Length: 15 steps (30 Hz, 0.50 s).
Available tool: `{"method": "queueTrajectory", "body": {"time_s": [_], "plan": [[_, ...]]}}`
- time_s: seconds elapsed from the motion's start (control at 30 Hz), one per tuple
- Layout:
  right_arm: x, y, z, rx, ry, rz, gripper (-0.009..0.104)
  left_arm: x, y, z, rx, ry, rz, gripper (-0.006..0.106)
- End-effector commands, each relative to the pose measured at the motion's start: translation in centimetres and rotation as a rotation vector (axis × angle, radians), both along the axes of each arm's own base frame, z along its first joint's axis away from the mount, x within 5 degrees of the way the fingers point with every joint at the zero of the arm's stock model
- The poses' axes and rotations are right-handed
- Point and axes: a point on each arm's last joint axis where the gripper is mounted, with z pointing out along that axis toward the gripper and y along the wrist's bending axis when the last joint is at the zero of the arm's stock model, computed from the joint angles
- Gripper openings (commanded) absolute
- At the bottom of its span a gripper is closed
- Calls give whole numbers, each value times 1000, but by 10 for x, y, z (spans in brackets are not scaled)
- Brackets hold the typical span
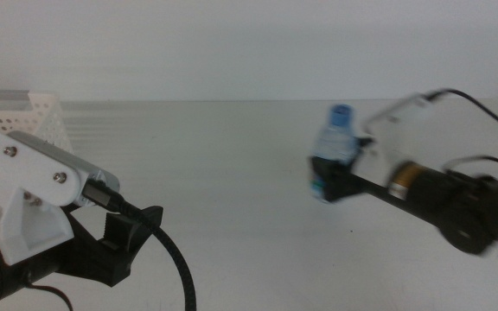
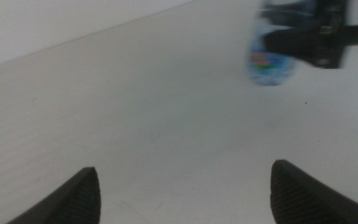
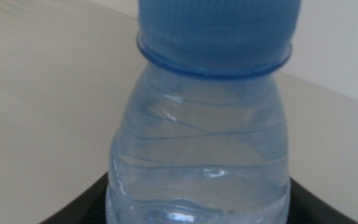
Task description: Use arms to grab the bottles and put them into the dustbin to the left of the table.
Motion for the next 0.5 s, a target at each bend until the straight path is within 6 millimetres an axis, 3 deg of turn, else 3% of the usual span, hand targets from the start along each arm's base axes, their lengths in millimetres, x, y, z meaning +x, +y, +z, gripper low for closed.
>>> {"method": "queueTrajectory", "body": {"time_s": [0.0, 0.17, 0.47], "plan": [[16, 34, 44, 100, -165, 90, 0, 2, -2, 17, -70, -85, -3, 90], [45, 91, 55, 157, -197, 194, 0, 2, -2, 17, -70, -85, -3, 90], [89, 149, 47, 158, -230, 253, 0, 2, -2, 17, -70, -85, -3, 90]]}}
